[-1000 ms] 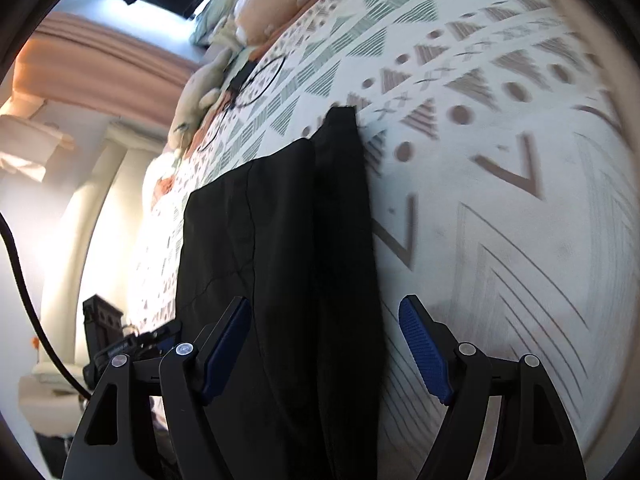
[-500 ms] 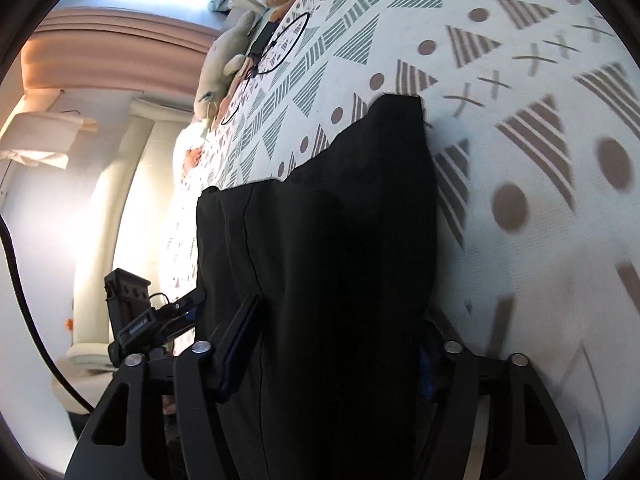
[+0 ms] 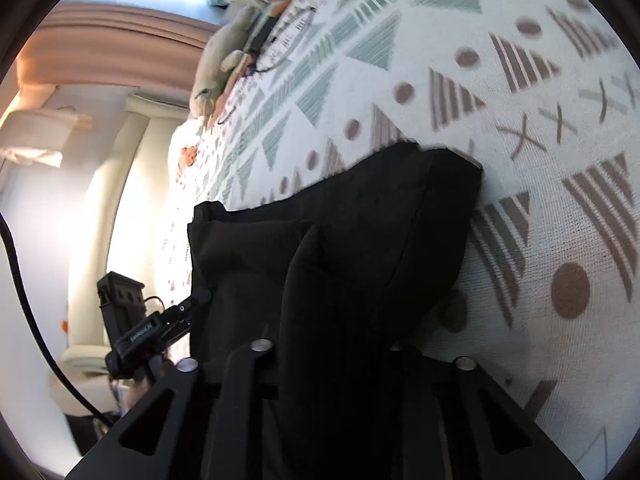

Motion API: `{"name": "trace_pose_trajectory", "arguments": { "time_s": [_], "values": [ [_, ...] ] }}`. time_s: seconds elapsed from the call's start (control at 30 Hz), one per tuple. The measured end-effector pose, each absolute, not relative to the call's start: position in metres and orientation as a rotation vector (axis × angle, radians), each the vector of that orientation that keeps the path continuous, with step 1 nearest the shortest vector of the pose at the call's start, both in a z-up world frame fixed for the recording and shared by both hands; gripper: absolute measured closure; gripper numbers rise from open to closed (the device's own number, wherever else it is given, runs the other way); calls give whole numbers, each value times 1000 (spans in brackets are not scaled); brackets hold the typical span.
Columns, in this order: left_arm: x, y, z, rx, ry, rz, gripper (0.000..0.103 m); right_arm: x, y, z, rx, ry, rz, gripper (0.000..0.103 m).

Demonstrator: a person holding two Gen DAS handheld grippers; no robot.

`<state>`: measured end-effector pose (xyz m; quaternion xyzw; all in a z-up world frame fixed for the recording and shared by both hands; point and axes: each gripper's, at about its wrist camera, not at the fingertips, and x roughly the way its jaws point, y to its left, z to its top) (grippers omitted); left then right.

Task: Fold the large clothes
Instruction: 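Grasp the folded black shirt end with both grippers side by side, then lift the folded shirt off the bed with both grippers and carry it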

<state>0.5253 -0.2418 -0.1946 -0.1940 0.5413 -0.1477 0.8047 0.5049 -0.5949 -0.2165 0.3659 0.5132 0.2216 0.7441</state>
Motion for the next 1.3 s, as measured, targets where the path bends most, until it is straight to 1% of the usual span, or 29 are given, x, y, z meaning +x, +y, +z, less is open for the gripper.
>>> {"name": "trace_pose_trajectory", "arguments": {
  "time_s": [0.07, 0.27, 0.5, 0.8, 1.07, 1.3],
  "values": [
    [521, -240, -186, -422, 1142, -323, 69, 499, -593, -201, 784, 1095, 484, 87],
    [496, -238, -146, -426, 1060, -342, 77, 473, -587, -154, 735, 1021, 469, 90],
    [451, -231, -88, -441, 956, -359, 80, 423, -581, -87, 704, 895, 484, 90],
    [380, -208, -22, -450, 841, -392, 82, 359, -554, -21, 677, 765, 534, 90],
    [334, -184, 27, -441, 753, -399, 83, 317, -526, 24, 653, 665, 572, 90],
    [309, -164, 68, -414, 685, -396, 84, 301, -504, 55, 643, 608, 590, 90]
  ]
}}
